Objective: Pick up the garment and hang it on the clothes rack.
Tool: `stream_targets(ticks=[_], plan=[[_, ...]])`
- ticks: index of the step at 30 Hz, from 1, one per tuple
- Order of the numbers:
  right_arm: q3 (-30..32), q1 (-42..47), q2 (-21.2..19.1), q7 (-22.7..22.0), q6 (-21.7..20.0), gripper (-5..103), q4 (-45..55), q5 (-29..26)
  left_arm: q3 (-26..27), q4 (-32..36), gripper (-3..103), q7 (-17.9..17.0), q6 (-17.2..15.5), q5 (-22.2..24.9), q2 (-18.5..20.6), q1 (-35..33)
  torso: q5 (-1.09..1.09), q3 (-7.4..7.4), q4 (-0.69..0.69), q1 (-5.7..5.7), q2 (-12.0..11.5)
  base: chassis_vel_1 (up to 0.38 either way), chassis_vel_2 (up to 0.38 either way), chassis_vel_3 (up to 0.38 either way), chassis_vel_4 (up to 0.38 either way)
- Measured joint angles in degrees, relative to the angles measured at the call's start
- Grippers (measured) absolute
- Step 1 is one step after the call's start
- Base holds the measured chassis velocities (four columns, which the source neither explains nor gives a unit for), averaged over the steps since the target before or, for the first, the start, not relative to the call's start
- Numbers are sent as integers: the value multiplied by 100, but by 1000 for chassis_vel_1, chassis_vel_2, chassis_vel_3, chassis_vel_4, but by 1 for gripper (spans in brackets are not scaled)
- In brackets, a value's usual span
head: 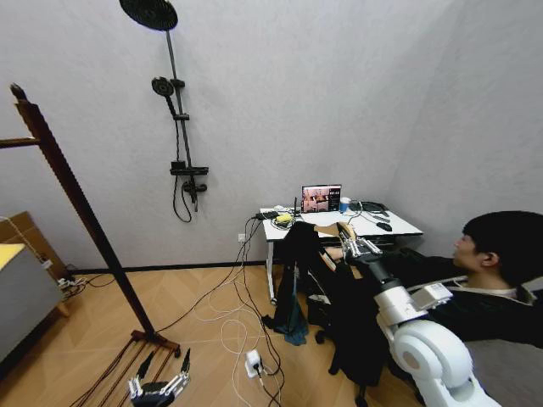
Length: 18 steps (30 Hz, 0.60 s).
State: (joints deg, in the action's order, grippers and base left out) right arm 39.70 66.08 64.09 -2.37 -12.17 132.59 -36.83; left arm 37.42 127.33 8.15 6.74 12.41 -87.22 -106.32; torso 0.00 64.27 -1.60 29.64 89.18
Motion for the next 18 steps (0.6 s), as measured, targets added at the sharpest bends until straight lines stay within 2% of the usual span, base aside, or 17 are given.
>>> stream_targets(ticks=[5,18], plan=[[68,-118,-175,28,6,10,-95,-84,0,0,100,0,0,0,0,0,0,0,0,1,0,5,13,11,9],[-62,-233,-324,100,-8,10,-129,-159,0,0,100,0,0,0,0,0,0,0,0,0,0,66,59,61,63]])
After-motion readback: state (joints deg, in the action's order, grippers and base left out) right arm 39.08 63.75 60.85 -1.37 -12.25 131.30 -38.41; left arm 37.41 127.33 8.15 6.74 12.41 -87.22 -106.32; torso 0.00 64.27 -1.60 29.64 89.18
